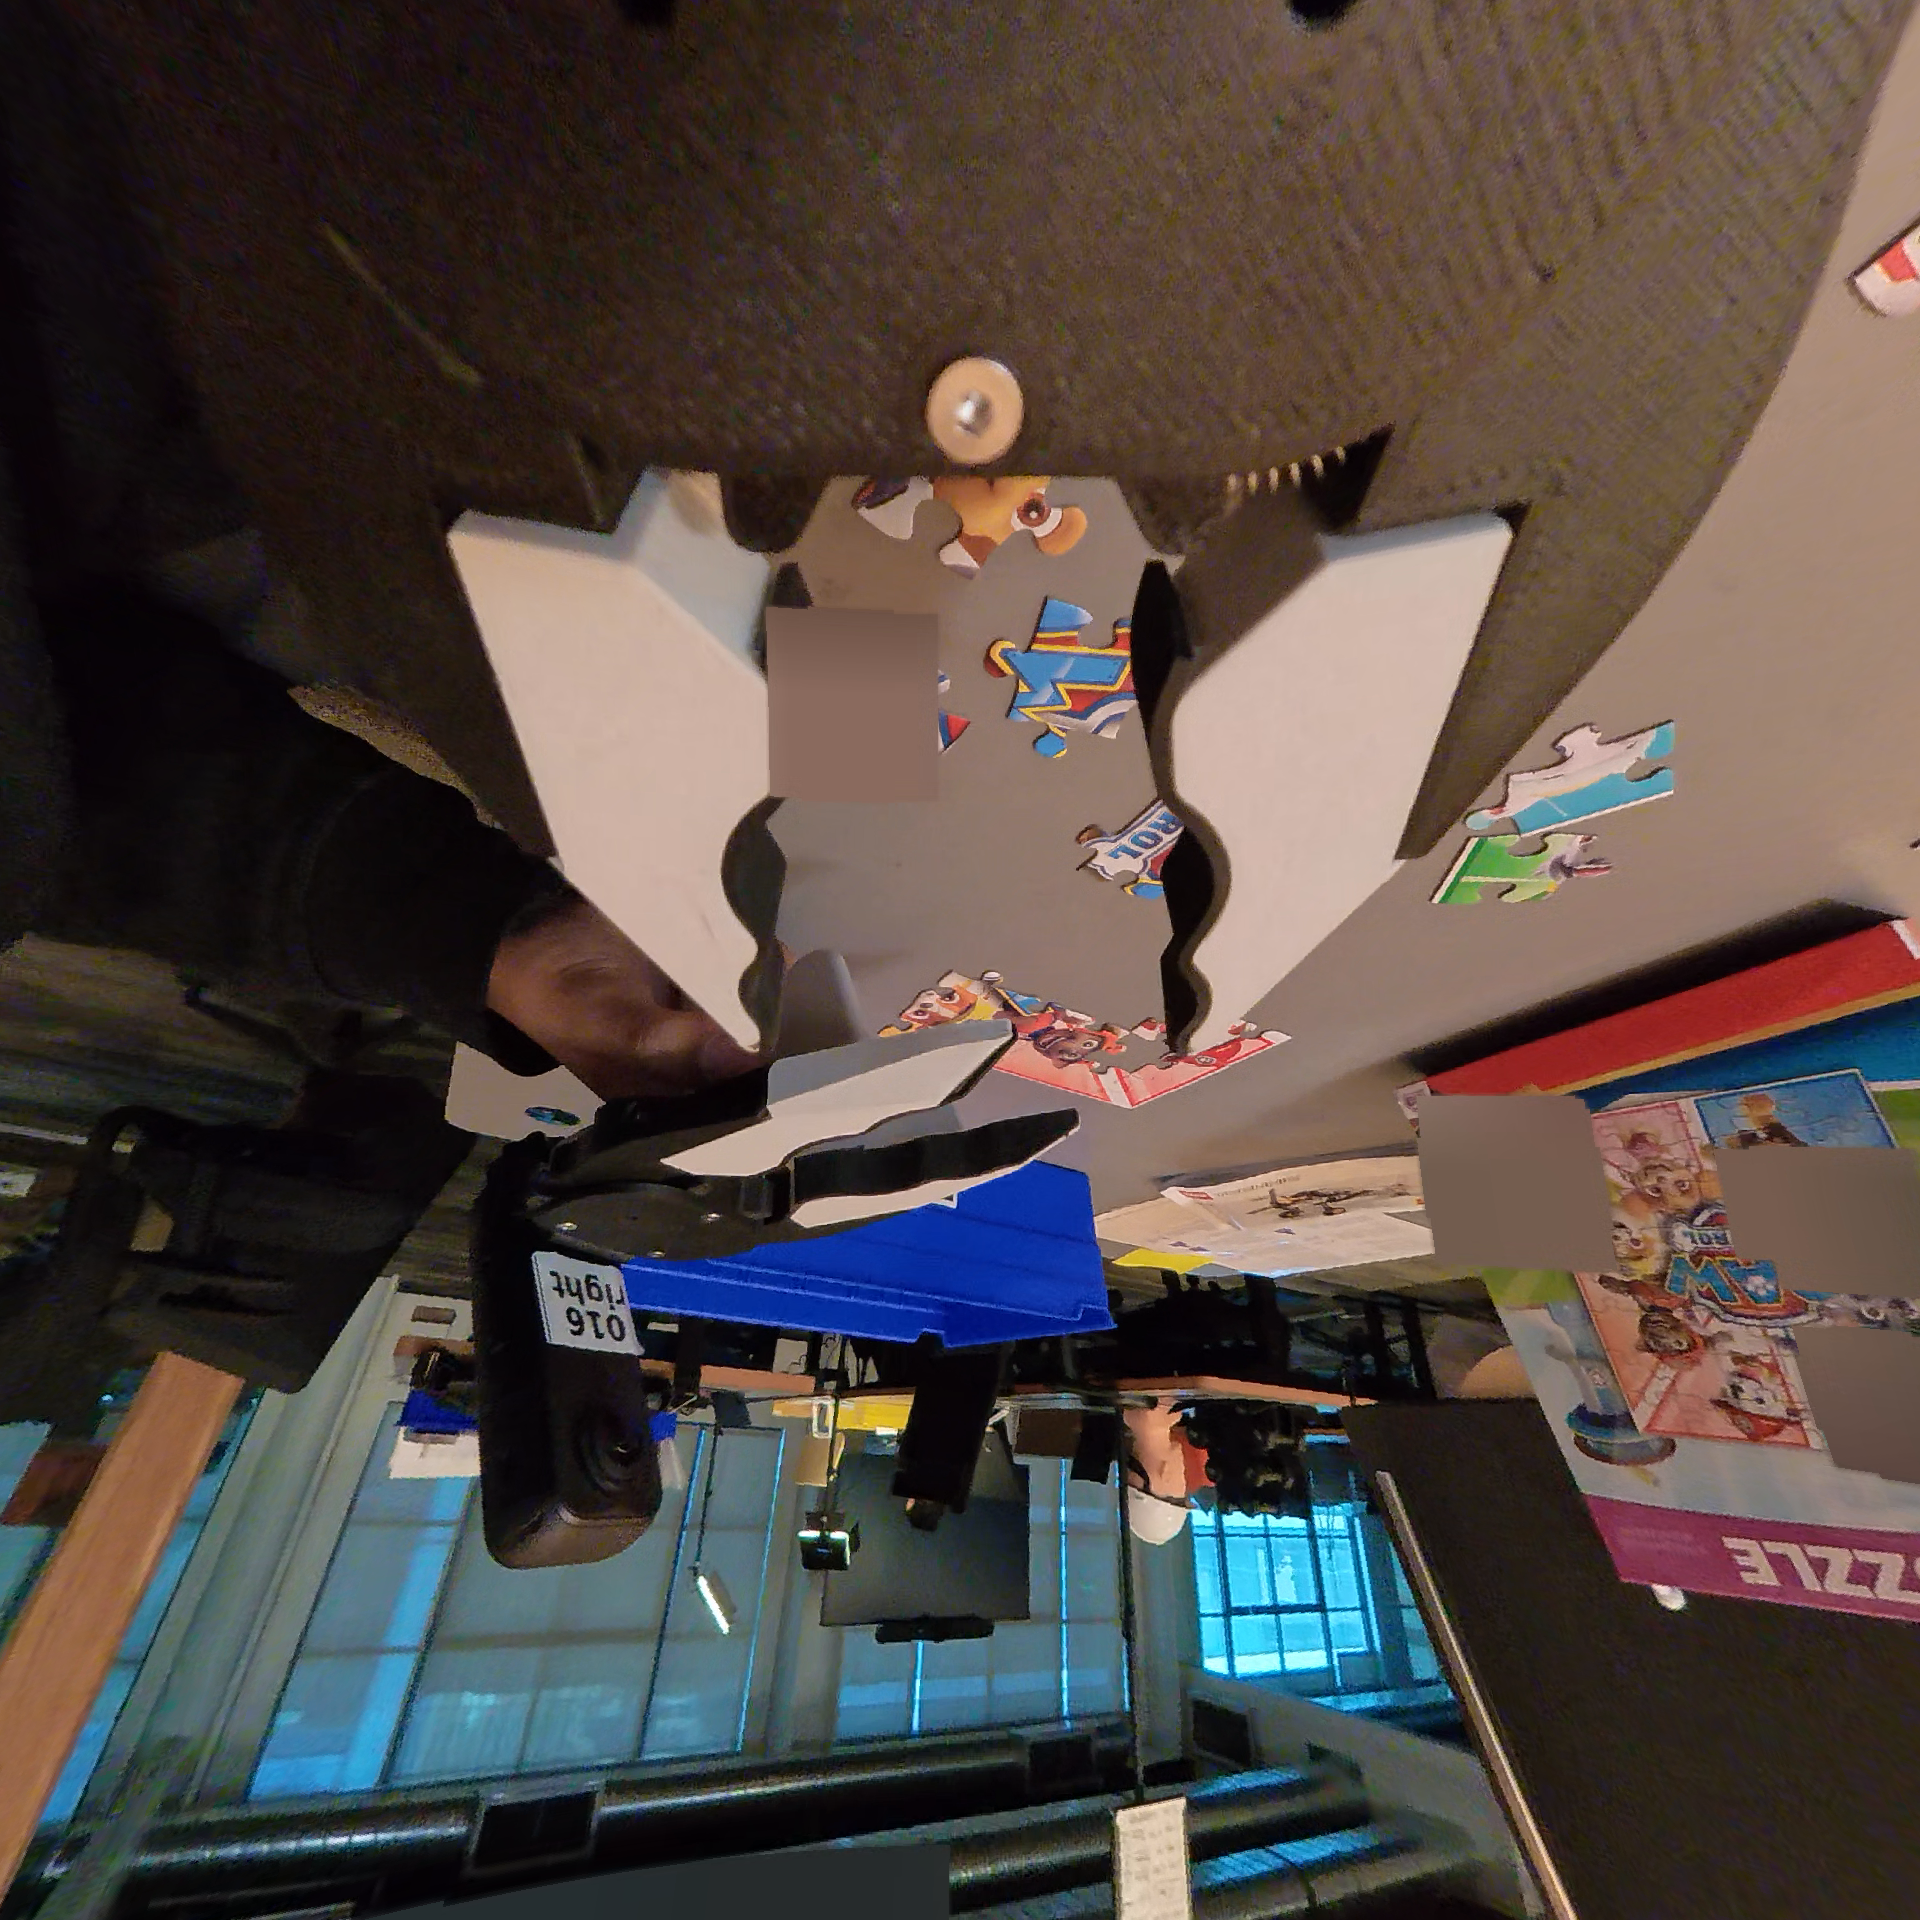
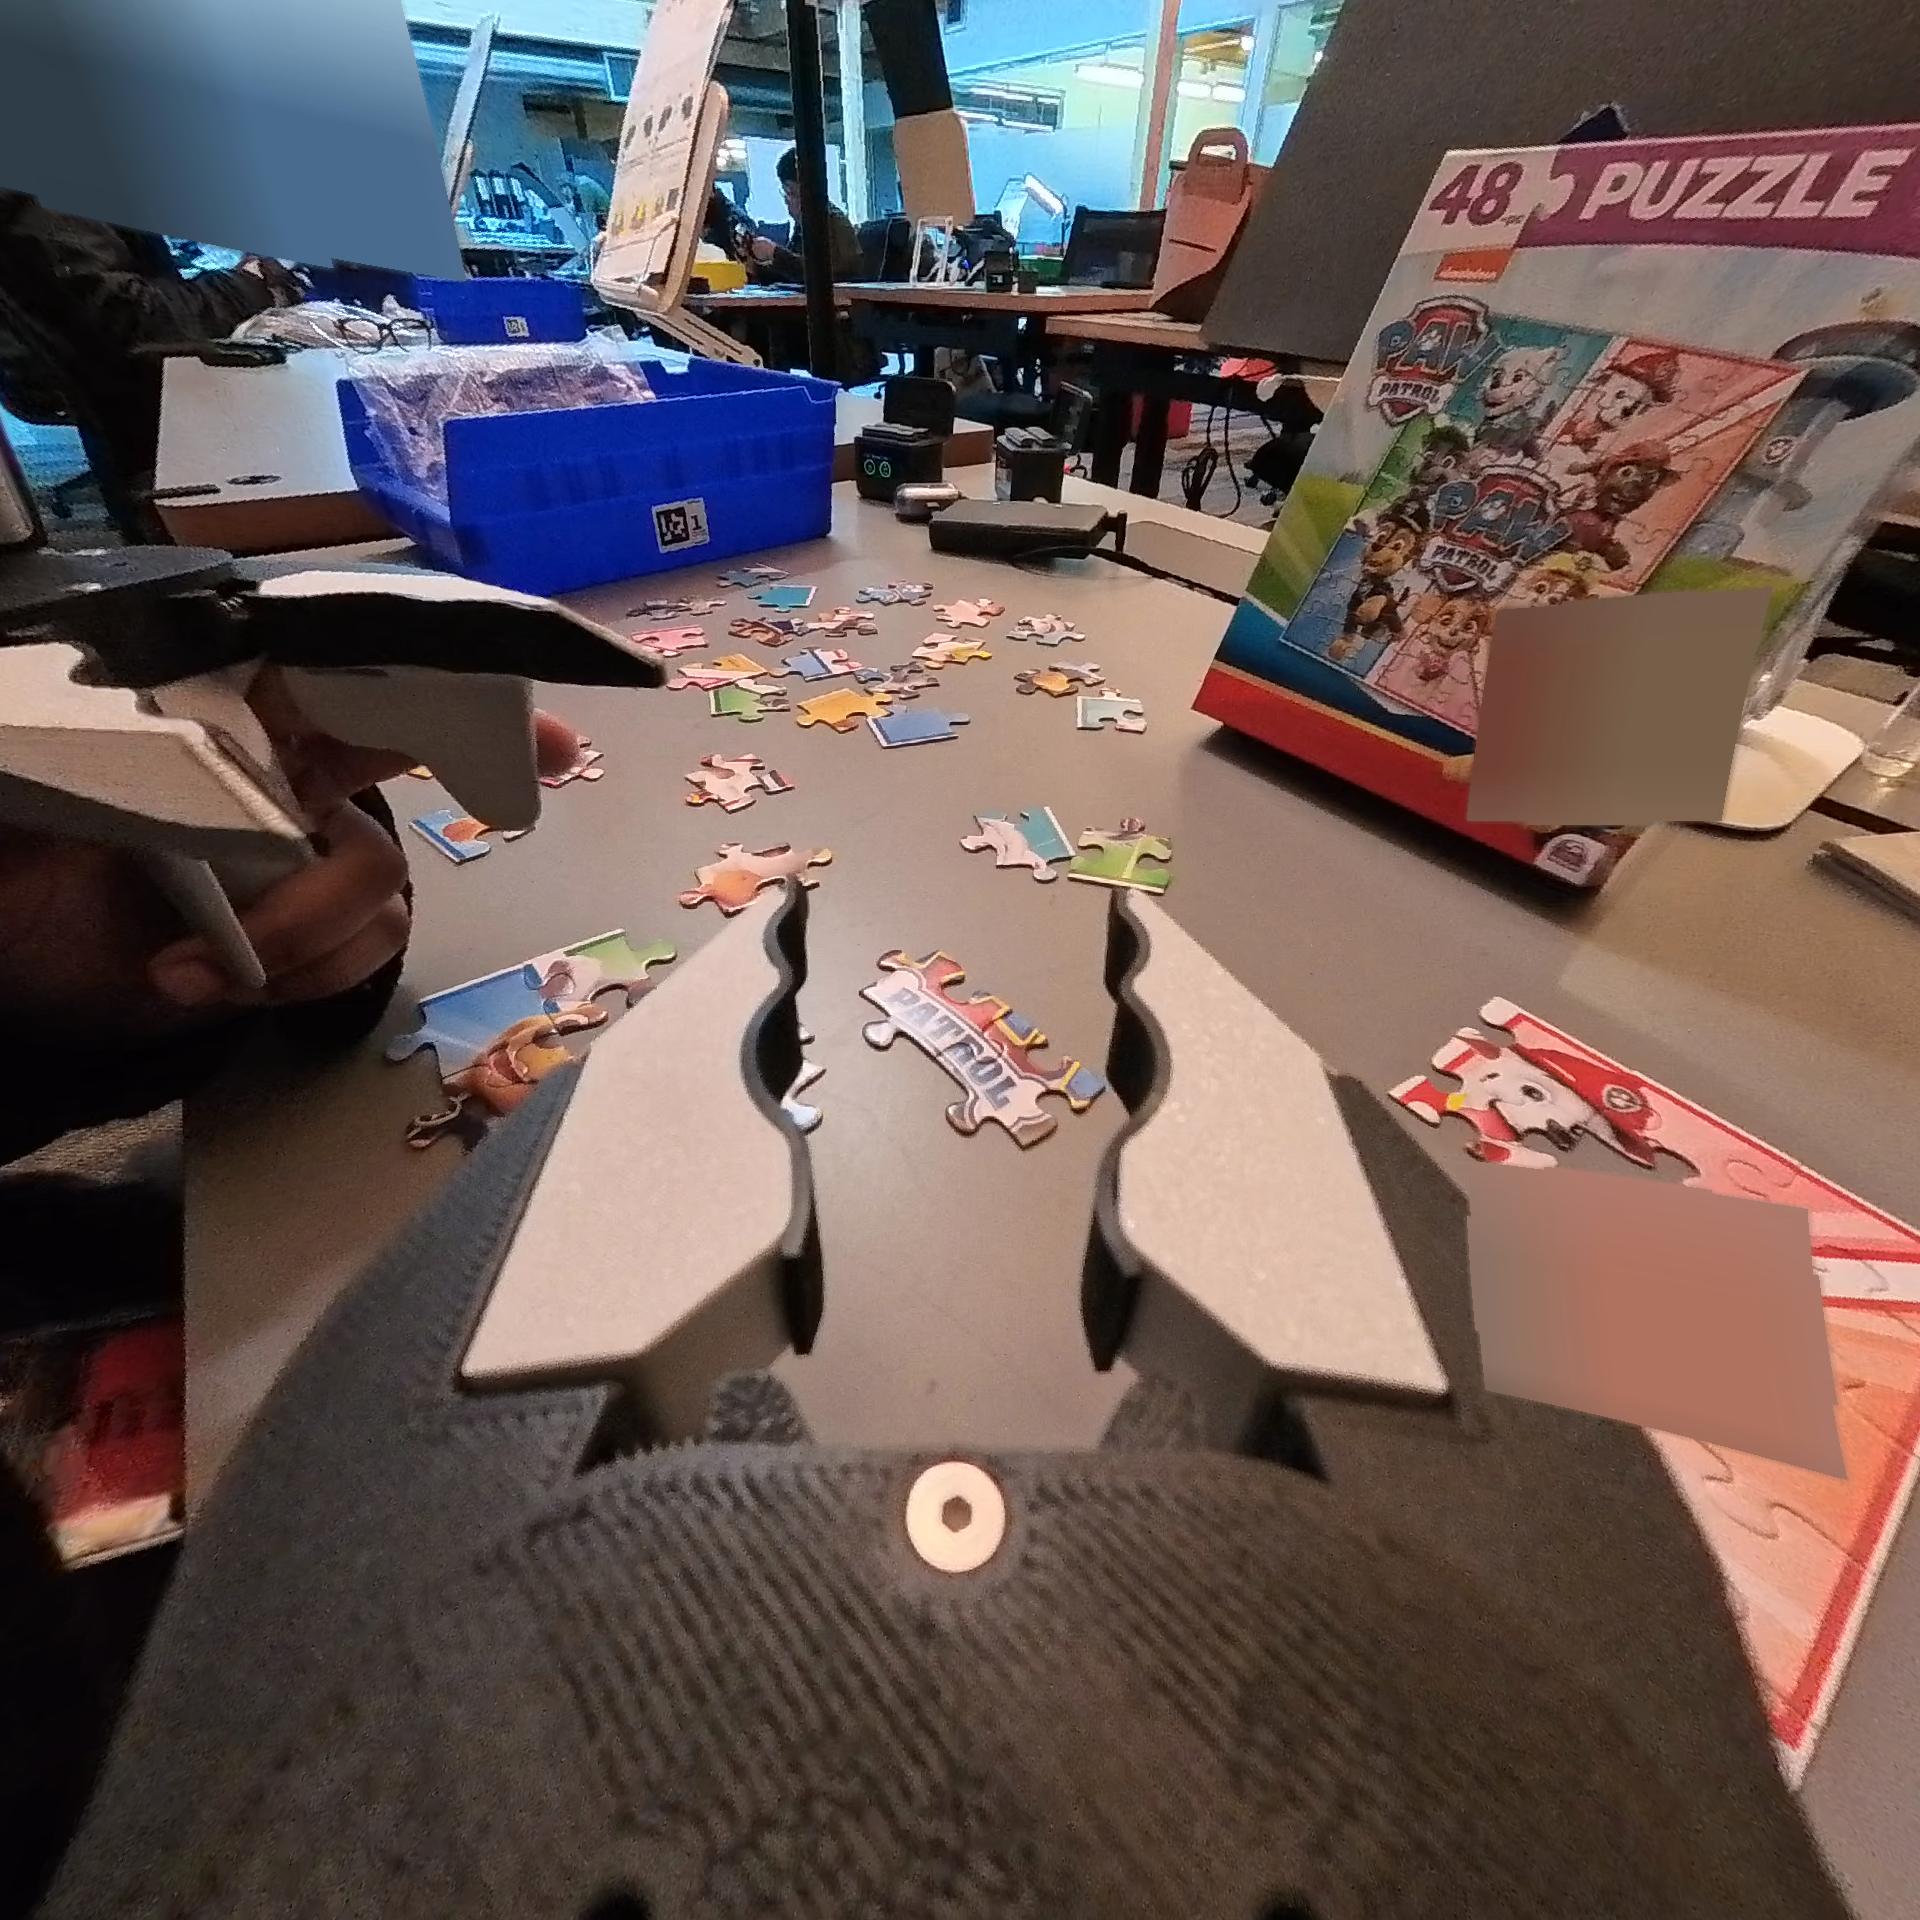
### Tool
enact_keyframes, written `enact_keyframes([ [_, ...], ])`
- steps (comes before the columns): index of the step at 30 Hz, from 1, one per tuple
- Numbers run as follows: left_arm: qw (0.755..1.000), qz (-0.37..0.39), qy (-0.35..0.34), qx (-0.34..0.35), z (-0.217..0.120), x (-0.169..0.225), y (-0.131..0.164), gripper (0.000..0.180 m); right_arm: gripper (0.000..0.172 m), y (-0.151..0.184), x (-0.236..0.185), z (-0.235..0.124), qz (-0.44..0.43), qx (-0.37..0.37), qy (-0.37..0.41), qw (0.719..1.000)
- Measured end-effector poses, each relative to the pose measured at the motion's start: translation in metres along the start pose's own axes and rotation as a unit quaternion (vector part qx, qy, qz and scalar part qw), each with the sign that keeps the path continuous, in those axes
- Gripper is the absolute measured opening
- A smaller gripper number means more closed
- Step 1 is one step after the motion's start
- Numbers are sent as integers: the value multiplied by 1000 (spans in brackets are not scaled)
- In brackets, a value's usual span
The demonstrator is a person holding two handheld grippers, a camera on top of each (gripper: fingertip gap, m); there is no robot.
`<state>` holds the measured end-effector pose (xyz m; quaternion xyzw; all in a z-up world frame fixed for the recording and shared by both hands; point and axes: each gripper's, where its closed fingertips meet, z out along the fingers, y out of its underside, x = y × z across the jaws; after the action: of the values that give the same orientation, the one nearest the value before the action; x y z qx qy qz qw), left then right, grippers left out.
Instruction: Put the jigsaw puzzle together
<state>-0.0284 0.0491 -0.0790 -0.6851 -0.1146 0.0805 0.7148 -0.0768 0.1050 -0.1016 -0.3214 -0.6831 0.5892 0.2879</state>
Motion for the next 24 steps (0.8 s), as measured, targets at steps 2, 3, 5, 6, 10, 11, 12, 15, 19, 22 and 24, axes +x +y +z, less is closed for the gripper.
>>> enact_keyframes([
  [2,1000,-6,2,1,1,-1,0,73,57,2,-1,1,-1,-7,-2,1000],
  [3,1000,-11,4,1,2,-2,0,74,57,3,-1,2,-3,-11,-2,1000],
  [5,1000,-21,9,0,2,-3,0,74,57,5,-2,5,-6,-21,-3,1000],
  [6,1000,-25,9,2,2,-3,0,74,57,7,-3,6,-7,-28,-5,1000],
  [10,999,-32,15,4,2,-3,0,74,59,11,-5,9,-13,-44,-9,999],
  [11,999,-31,15,5,1,-2,-1,74,58,11,-5,9,-16,-43,-8,999],
  [12,999,-30,15,5,1,-2,-1,73,58,11,-5,9,-17,-42,-8,999],
  [15,999,-33,20,3,3,-2,0,73,57,10,-5,8,-15,-39,-8,999],
  [19,998,-48,27,0,5,-3,1,73,57,9,-4,7,-6,-36,-10,999],
  [22,998,-57,25,3,4,-6,0,74,57,9,-3,7,-2,-34,-12,999],
  [24,998,-55,23,5,4,-7,0,74,57,8,-3,7,-4,-33,-10,999],
])
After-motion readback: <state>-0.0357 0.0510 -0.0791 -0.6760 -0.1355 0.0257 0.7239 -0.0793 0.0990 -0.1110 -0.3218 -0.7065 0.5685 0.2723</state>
